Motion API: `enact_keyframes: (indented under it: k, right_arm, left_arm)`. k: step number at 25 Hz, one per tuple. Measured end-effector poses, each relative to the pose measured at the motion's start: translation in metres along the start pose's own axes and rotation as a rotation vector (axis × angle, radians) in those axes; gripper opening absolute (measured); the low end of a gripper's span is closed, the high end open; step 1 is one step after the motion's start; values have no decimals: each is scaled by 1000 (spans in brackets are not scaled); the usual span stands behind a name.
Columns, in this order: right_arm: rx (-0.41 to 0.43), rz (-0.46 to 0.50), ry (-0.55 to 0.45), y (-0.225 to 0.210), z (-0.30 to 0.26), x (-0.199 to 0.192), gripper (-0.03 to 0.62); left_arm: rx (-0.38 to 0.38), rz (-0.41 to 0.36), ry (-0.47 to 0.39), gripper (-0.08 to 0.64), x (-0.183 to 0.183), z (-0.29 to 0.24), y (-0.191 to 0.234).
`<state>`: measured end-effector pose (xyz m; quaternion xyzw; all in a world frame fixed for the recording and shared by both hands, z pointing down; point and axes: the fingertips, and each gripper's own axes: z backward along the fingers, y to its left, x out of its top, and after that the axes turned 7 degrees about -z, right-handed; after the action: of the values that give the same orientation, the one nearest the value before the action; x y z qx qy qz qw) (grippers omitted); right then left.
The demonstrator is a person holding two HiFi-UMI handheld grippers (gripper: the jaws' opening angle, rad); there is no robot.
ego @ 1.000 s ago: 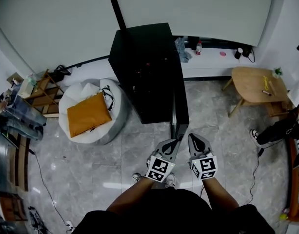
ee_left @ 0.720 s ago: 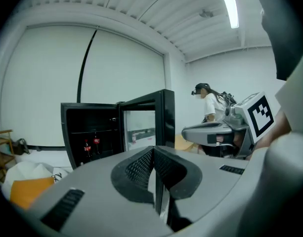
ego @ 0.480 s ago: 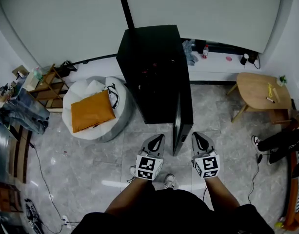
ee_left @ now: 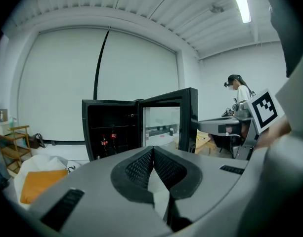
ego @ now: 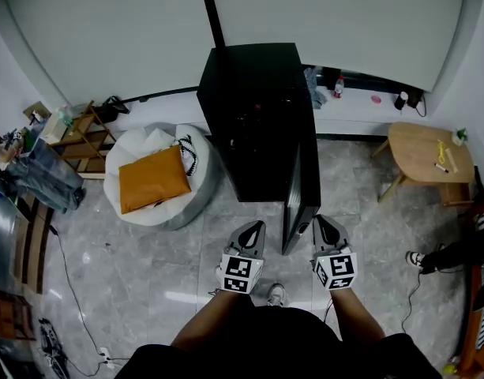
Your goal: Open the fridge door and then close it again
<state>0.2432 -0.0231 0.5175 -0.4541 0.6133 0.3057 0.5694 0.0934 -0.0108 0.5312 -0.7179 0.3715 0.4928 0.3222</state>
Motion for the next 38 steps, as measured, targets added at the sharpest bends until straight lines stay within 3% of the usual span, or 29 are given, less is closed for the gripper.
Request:
enact_keyframes:
  k: [16,38]
  right_arm:
    - [2,17,-6,3,1,2,15]
    - [84,28,2,37,-29,4,15]
  left_arm:
    - [17,4,-45,23,-2,9,14]
    - [104,35,-14,23,-10,26,55]
